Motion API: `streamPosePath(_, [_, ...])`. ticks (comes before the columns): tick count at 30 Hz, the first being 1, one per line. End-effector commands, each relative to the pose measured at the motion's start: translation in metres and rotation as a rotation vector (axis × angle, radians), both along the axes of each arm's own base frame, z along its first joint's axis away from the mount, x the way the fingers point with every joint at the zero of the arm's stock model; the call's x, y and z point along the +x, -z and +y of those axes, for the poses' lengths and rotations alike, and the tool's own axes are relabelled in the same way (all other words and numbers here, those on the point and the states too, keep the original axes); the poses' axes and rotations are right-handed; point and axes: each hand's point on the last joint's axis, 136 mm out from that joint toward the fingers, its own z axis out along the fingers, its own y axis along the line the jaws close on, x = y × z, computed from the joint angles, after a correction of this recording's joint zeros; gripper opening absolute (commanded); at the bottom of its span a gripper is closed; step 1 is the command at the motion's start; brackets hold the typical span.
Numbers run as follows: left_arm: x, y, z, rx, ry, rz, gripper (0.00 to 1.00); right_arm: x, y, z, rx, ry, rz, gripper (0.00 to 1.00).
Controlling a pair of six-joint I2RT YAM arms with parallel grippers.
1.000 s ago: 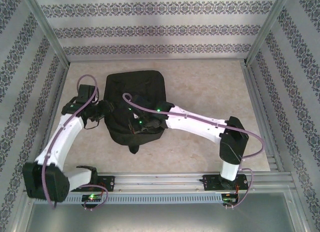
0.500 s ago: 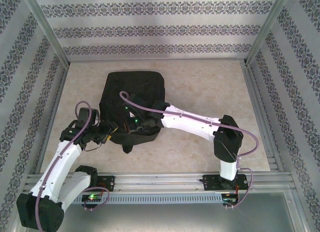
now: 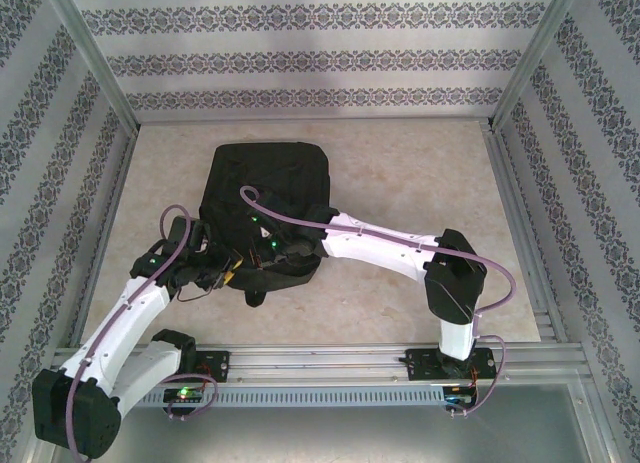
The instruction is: Pack the student bag
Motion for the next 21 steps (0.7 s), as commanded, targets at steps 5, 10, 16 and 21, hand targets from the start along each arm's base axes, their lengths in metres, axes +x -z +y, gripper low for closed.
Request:
streamPosePath(5, [0.003,0.006,0.007,0.065,0.001,-0.032,0.06,-0.003,-0.011,-0.008,-0.019,-0.051,-0.068,0.00])
streamPosePath(10, [0.005,0.010,0.010,0.093,0.020,-0.036,0.00,-0.014,0.000,-0.029,-0.093,-0.090,-0.082,0.00])
streamPosePath(16, [0.005,0.000,0.020,0.140,0.029,-0.052,0.00,-0.029,0.015,-0.063,-0.188,-0.126,-0.080,0.00])
streamPosePath(21, [0.004,-0.003,0.025,0.150,0.027,-0.057,0.00,-0.032,0.022,-0.094,-0.270,-0.117,-0.115,0.00])
